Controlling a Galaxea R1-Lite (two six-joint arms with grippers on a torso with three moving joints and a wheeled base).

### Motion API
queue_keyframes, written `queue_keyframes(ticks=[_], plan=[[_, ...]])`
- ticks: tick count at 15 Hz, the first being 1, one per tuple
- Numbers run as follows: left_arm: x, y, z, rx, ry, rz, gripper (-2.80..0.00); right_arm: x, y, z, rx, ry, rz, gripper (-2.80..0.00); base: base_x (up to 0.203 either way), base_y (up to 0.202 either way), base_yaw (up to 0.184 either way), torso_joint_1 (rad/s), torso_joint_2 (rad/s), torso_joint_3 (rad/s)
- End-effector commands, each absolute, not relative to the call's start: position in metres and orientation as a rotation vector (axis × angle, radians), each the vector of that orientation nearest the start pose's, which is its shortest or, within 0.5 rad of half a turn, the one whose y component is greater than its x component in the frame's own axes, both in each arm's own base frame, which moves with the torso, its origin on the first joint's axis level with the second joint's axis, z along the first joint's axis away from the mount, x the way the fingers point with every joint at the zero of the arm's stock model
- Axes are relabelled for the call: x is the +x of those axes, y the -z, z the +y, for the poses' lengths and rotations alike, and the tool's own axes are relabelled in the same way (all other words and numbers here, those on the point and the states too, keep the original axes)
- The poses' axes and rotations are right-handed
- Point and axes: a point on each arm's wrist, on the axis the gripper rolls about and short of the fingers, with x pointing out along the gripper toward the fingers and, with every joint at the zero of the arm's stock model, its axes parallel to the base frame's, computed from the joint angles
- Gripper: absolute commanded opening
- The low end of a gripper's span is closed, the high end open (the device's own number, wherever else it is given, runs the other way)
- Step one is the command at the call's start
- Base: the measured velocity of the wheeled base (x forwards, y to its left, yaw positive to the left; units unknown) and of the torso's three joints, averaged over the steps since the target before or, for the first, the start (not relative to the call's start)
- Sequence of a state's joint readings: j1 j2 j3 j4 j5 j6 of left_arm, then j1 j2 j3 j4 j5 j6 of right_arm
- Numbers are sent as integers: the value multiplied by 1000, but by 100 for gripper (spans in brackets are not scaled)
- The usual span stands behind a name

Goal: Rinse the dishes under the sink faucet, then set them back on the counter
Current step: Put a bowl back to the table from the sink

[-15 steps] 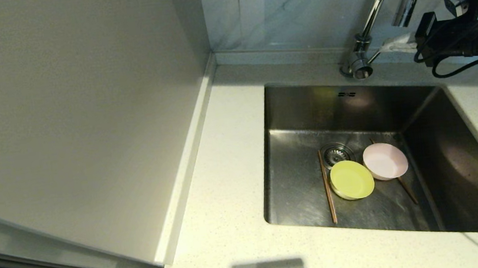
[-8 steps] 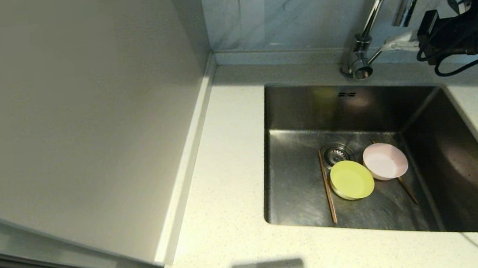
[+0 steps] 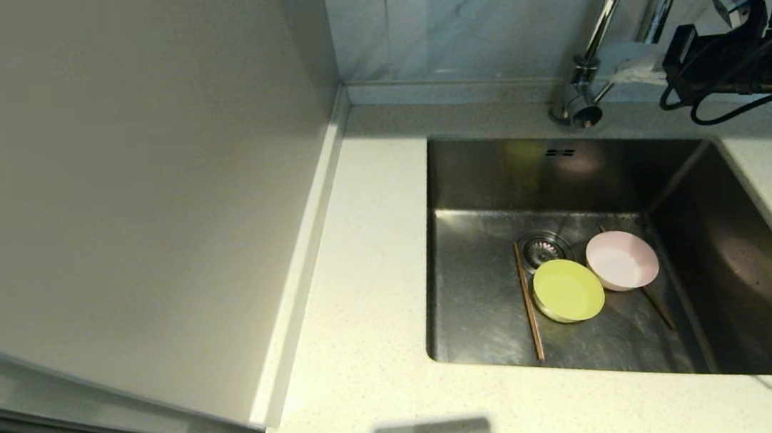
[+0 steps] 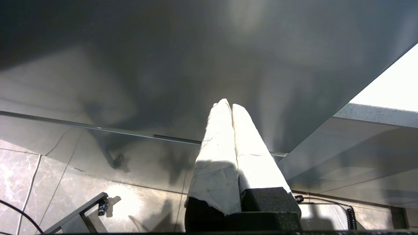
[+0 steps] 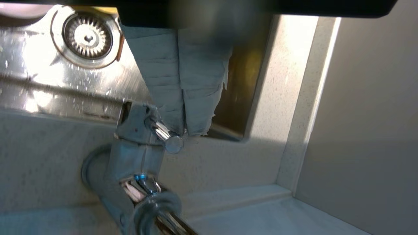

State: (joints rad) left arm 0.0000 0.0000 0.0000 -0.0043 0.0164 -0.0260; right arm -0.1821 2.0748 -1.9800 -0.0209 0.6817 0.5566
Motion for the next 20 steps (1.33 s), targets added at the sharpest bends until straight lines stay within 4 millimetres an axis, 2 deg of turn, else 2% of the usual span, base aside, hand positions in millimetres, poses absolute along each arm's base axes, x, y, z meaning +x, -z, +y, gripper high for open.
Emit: queue_keyframes(ticks=[1,6,10,12,14,16,19,20], plan=[[-23,-76,0,-26,-17,-8,-280,424,-311,-63,571,-478,190,-280,0,0,0,0,0,0],[-23,-76,0,-26,-17,-8,-280,423,-314,-63,569,-486,175,-280,0,0,0,0,0,0],[-23,-76,0,-26,-17,-8,-280,400,-336,-65,588,-478,165,-280,0,0,0,0,0,0],[-23,-76,0,-26,-17,-8,-280,385,-338,-68,623,-430,251,-280,0,0,0,0,0,0],[-23,-76,0,-26,-17,-8,-280,371,-325,-72,545,-367,386,-280,0,0,0,0,0,0],[-23,-76,0,-26,-17,-8,-280,356,-303,-74,411,-230,564,-280,0,0,0,0,0,0],[-23,-76,0,-26,-17,-8,-280,342,-258,-77,46,-89,776,-280,0,0,0,0,0,0],[-23,-76,0,-26,-17,-8,-280,338,-250,-77,-80,-69,819,-280,0,0,0,0,0,0]])
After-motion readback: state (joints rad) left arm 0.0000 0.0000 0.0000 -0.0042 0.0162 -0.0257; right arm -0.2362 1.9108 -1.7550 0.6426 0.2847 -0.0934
